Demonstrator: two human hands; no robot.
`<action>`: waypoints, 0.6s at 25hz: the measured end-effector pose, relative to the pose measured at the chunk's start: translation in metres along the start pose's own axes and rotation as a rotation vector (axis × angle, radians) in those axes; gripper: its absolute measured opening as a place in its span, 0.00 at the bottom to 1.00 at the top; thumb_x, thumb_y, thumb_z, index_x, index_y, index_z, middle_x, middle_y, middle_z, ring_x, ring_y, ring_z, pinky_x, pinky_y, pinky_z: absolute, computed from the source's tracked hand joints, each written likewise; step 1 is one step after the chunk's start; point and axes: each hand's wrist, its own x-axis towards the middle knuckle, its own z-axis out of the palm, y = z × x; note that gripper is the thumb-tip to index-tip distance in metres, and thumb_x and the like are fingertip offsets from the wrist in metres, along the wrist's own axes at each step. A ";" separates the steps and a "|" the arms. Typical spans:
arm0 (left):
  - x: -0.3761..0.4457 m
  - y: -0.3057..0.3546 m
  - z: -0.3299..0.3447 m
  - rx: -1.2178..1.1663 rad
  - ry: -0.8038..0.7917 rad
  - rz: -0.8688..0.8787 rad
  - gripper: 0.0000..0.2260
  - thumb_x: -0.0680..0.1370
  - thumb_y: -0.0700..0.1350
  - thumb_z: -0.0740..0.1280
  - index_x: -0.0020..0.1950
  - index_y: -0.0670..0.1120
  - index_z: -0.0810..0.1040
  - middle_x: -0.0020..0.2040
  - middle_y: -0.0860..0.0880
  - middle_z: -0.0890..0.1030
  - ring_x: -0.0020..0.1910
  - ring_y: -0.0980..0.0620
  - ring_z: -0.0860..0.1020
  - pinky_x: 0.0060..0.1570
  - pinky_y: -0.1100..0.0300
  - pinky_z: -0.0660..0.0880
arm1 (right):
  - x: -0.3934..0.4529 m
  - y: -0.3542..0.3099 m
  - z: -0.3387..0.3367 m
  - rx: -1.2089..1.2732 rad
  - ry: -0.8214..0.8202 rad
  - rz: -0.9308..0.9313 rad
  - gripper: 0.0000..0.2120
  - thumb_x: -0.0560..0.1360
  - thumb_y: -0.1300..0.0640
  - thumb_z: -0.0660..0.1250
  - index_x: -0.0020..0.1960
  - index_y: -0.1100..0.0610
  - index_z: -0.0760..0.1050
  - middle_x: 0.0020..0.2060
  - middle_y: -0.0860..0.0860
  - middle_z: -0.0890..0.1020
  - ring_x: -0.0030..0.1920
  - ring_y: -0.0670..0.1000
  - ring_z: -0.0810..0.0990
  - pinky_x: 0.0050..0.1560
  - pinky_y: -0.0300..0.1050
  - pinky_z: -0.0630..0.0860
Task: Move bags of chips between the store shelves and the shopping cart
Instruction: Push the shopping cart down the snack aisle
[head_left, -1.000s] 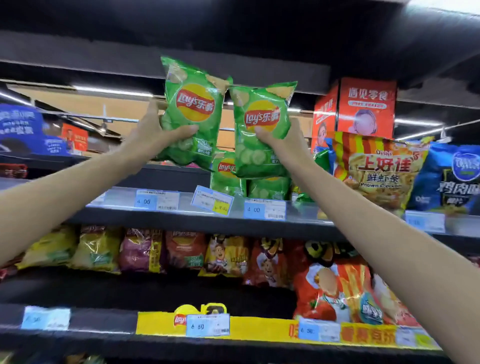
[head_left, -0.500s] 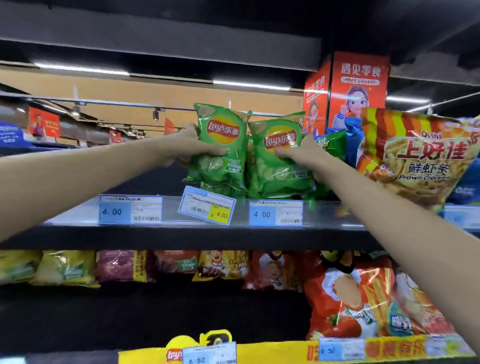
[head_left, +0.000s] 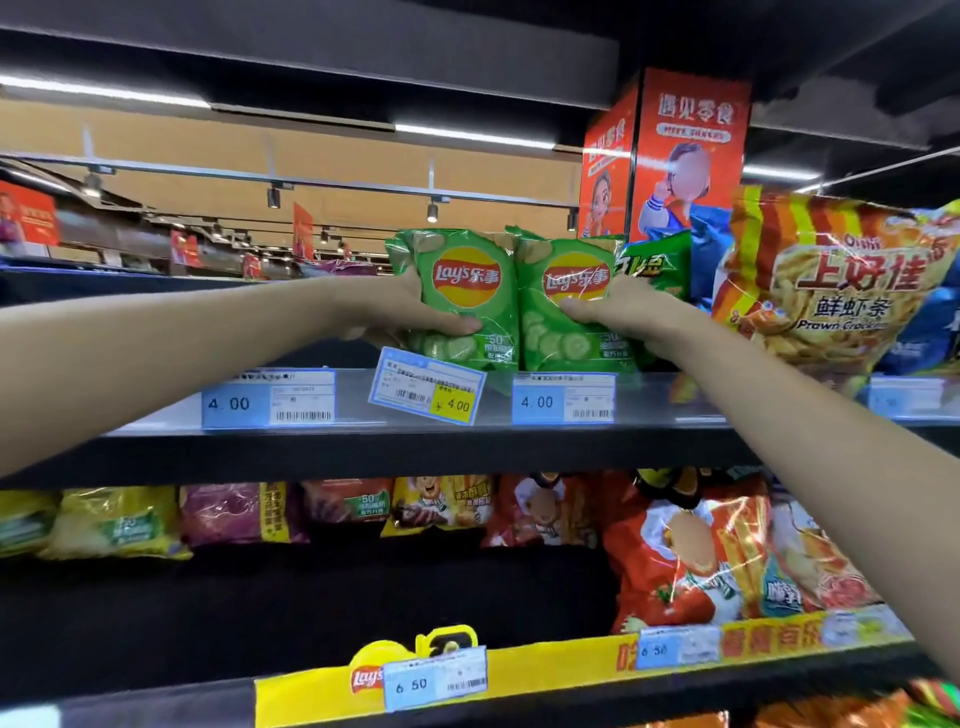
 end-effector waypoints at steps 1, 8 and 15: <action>-0.003 0.002 0.000 0.010 -0.007 0.009 0.36 0.68 0.61 0.75 0.71 0.49 0.69 0.59 0.45 0.81 0.46 0.52 0.81 0.39 0.60 0.77 | -0.001 -0.001 0.002 -0.057 0.053 0.005 0.27 0.74 0.46 0.73 0.64 0.62 0.72 0.59 0.58 0.78 0.58 0.58 0.77 0.55 0.45 0.71; -0.030 0.023 -0.010 0.471 -0.024 -0.076 0.45 0.59 0.80 0.59 0.55 0.42 0.77 0.41 0.44 0.84 0.34 0.49 0.83 0.29 0.62 0.77 | -0.035 -0.021 0.005 -0.419 0.226 -0.028 0.46 0.76 0.52 0.71 0.78 0.67 0.44 0.74 0.64 0.56 0.73 0.65 0.59 0.72 0.59 0.61; -0.076 0.036 -0.027 0.764 0.161 0.095 0.20 0.79 0.62 0.63 0.45 0.45 0.76 0.38 0.48 0.77 0.36 0.50 0.75 0.32 0.59 0.70 | -0.083 -0.028 -0.004 -0.435 0.246 -0.317 0.28 0.77 0.55 0.67 0.74 0.60 0.63 0.69 0.59 0.68 0.69 0.61 0.67 0.69 0.57 0.67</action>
